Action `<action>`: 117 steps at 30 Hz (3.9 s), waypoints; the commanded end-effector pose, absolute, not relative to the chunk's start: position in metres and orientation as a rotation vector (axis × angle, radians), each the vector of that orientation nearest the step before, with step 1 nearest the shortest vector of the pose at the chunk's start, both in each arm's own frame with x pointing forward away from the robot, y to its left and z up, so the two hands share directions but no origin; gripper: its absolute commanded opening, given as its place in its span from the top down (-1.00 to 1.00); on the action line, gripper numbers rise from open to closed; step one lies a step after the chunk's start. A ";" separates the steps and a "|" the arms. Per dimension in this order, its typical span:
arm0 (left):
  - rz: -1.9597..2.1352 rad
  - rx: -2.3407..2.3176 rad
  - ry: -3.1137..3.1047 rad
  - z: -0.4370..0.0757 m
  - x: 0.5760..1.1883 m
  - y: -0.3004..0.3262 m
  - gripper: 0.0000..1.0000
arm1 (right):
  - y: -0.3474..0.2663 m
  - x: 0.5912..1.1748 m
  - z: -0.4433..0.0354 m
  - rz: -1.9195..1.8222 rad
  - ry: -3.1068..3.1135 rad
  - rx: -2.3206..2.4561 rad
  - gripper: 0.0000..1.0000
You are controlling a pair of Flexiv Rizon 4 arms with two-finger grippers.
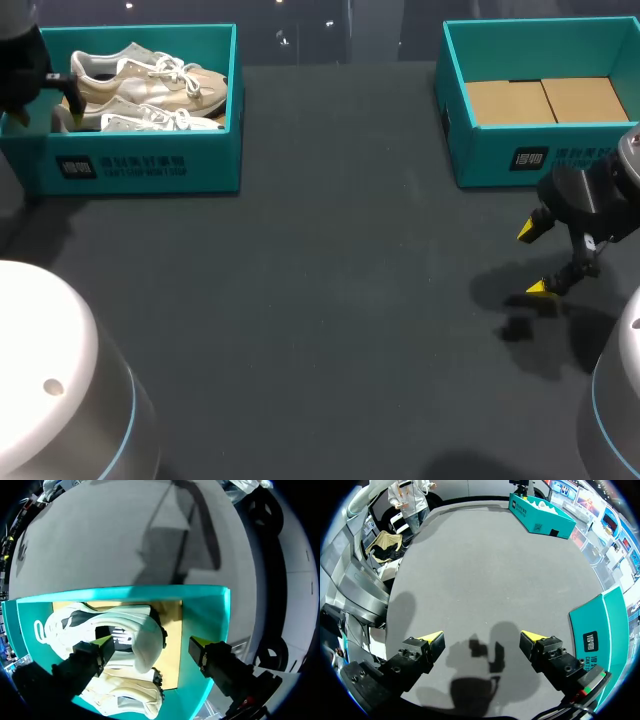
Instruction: Take the shoe out of the shoebox, open the shoe tongue, remove and reinsert the insole, then place the shoe into the shoebox
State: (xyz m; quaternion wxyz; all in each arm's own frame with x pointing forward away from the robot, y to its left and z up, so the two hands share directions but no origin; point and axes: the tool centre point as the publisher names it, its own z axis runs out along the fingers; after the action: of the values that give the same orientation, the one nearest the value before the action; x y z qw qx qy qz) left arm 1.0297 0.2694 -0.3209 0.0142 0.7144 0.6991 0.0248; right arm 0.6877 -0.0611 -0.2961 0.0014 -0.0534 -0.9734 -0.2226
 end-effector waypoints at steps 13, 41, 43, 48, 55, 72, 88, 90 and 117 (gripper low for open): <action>0.056 2.291 2.153 -0.350 1.035 0.266 -0.58 | -0.061 0.686 -0.297 -0.695 -3.059 -0.170 -1.00; 0.062 2.309 2.170 -0.359 1.034 0.277 1.00 | -0.061 0.686 -0.297 -0.695 -3.059 -0.170 -1.00; 0.063 2.311 2.170 -0.358 1.034 0.278 1.00 | -0.061 0.686 -0.297 -0.695 -3.059 -0.170 -1.00; 0.067 2.317 2.166 -0.356 1.034 0.280 1.00 | -0.061 0.686 -0.297 -0.695 -3.059 -0.170 -1.00; 0.060 2.305 2.162 -0.347 1.034 0.282 1.00 | -0.061 0.686 -0.297 -0.695 -3.059 -0.170 -1.00; 0.078 2.310 2.203 -0.305 1.043 0.298 1.00 | -0.061 0.686 -0.297 -0.695 -3.059 -0.170 -1.00; 0.081 2.272 2.243 -0.215 1.044 0.306 1.00 | -0.061 0.686 -0.297 -0.695 -3.059 -0.170 -1.00; 0.098 2.273 2.240 -0.204 1.042 0.303 1.00 | -0.061 0.686 -0.297 -0.695 -3.059 -0.170 -1.00; 0.170 2.404 2.238 -0.130 0.903 0.204 1.00 | -0.061 0.686 -0.297 -0.695 -3.059 -0.170 -1.00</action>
State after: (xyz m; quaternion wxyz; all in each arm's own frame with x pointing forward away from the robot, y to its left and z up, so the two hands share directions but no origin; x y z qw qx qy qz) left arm 0.9431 0.2136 -0.1339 -0.0887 0.7258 0.6820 0.0147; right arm 0.6877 -0.0611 -0.2961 0.0014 -0.0534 -0.9734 -0.2227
